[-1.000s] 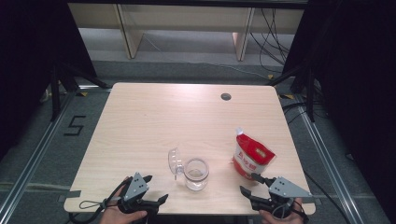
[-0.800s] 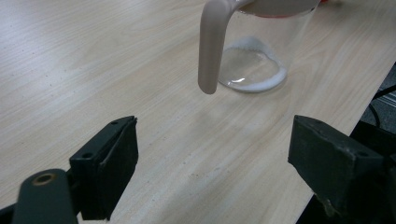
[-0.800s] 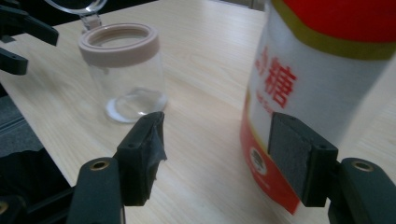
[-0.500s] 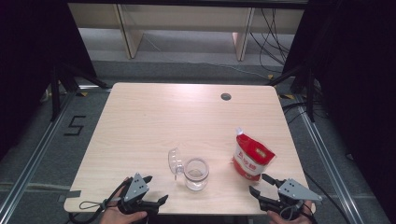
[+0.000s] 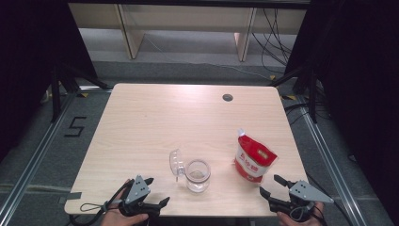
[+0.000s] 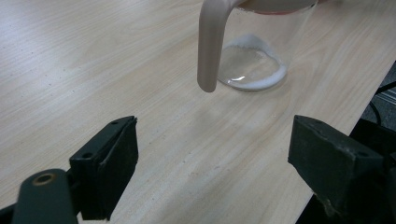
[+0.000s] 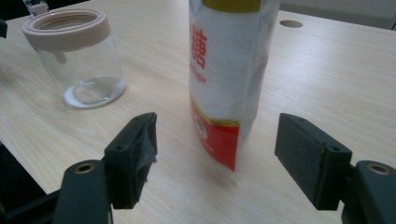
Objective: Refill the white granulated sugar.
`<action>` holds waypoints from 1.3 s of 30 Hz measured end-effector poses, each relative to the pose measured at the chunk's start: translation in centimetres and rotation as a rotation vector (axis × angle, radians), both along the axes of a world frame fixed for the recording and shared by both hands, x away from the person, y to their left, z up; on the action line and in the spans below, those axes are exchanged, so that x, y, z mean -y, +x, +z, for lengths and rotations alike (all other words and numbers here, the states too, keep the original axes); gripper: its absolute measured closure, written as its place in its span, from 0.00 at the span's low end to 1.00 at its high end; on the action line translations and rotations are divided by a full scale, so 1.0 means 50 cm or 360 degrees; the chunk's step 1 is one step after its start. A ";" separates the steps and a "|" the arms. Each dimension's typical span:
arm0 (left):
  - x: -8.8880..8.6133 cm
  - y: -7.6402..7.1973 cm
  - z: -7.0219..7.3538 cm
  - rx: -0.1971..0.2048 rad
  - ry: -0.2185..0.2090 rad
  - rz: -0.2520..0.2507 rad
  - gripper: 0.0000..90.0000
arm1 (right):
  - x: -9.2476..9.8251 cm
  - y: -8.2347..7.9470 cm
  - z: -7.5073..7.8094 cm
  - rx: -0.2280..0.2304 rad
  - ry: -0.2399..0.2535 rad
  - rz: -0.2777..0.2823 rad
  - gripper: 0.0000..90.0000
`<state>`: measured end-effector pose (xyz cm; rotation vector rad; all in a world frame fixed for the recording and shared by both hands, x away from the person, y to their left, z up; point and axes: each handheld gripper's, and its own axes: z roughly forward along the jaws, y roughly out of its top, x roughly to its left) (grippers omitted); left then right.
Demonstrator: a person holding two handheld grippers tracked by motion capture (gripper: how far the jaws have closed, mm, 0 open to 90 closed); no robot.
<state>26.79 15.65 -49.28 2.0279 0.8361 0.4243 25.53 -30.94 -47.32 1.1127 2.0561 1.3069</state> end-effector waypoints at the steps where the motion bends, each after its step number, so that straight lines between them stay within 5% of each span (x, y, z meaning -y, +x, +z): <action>1: -0.001 0.001 0.000 0.0003 0.0010 0.0004 0.18 | 0.004 0.005 0.000 0.0022 -0.0019 0.0027 0.31; 5: 0.002 0.000 -0.001 0.0003 -0.0024 0.0016 0.18 | 0.003 0.006 0.000 0.0023 0.0010 -0.0019 0.24; 6: 0.001 0.001 -0.002 0.0010 -0.0015 0.0012 0.18 | 0.006 0.012 -0.001 0.0071 -0.0020 -0.0001 0.21; 7: -0.001 0.002 0.000 0.0001 0.0019 0.0010 0.17 | 0.004 0.012 -0.003 0.0035 -0.0002 -0.0007 0.19; 9: 0.002 0.000 -0.002 0.0006 -0.0013 0.0015 0.18 | 0.002 0.016 -0.005 0.0010 -0.0013 0.0001 0.18; 12: 0.001 0.002 -0.002 -0.0001 0.0006 -0.0004 0.17 | 0.008 0.032 -0.008 0.0111 -0.0026 0.0046 0.18; 15: 0.001 0.003 -0.004 0.0008 0.0014 -0.0001 0.17 | 0.001 0.034 -0.013 0.0056 0.0004 0.0023 0.18; 27: 0.001 0.004 -0.004 -0.0005 0.0030 -0.0014 0.17 | -0.025 0.068 -0.027 0.0107 0.0031 0.0081 0.20; 31: 0.004 0.003 -0.006 -0.0008 -0.0011 0.0013 0.17 | -0.031 0.093 -0.035 0.0146 0.0037 0.0110 0.19; 32: 0.004 0.003 -0.006 -0.0008 -0.0016 0.0015 0.17 | -0.035 0.093 -0.036 0.0101 0.0067 0.0107 0.19; 39: 0.002 0.003 -0.006 -0.0012 0.0020 -0.0006 0.18 | -0.060 0.115 -0.039 0.0129 0.0023 0.0133 0.19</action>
